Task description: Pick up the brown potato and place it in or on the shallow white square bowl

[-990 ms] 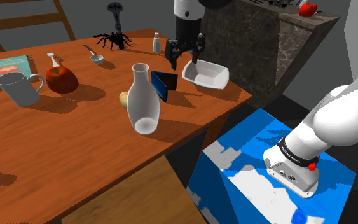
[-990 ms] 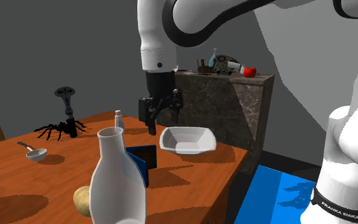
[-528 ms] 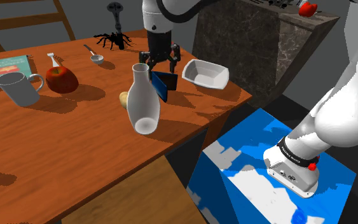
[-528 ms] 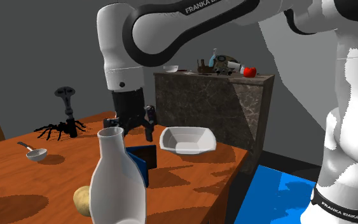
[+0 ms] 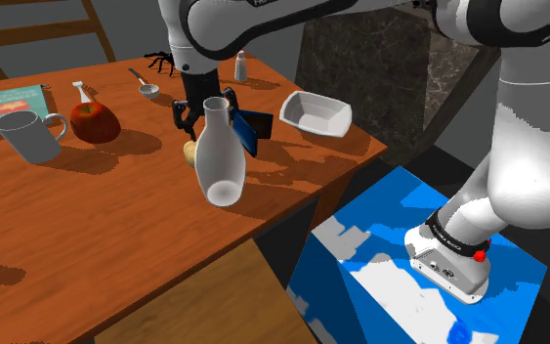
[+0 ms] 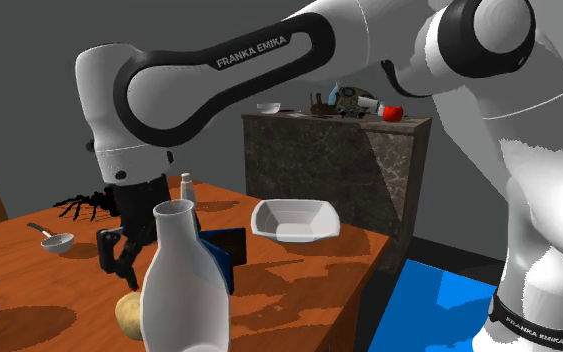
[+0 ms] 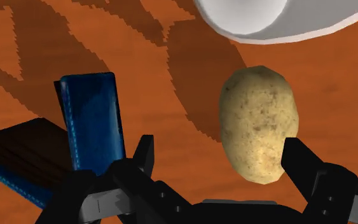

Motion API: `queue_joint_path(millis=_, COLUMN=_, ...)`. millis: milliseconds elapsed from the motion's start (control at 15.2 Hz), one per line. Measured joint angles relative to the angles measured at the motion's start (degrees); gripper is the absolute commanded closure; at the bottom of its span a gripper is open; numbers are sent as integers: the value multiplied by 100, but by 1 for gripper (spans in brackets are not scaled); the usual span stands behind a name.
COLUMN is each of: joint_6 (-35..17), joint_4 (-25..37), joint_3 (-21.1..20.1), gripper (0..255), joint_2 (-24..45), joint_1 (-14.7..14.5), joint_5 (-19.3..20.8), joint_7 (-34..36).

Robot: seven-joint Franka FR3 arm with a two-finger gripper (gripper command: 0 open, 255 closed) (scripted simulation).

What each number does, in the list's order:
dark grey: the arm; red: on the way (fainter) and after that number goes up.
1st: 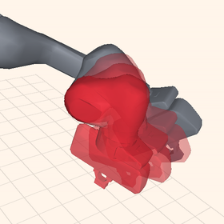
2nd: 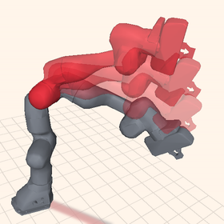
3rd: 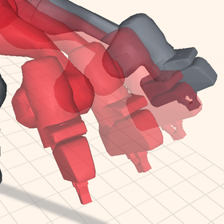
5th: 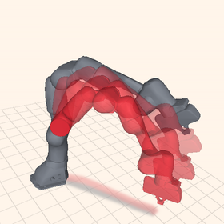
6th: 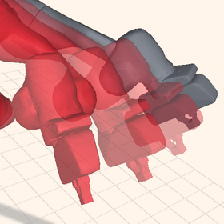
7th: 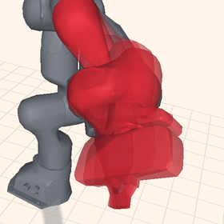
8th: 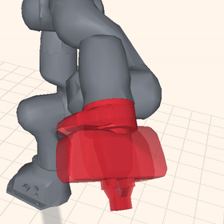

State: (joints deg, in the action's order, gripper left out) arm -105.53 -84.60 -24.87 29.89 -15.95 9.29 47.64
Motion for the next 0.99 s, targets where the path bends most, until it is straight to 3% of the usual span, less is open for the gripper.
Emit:
queue_joint_path(millis=198, joint_6=318, joint_4=1017, joint_3=66, gripper=0, joint_2=791, joint_1=-343, joint_5=142, joint_7=166)
queue_joint_path(millis=330, joint_6=305, joint_4=1190, joint_3=89, gripper=0, joint_2=998, joint_1=-434, joint_5=180, joint_7=219)
queue_joint_path(millis=990, joint_6=-111, joint_4=884, joint_3=119, gripper=0, joint_2=1125, joint_1=-439, joint_5=227, joint_7=272)
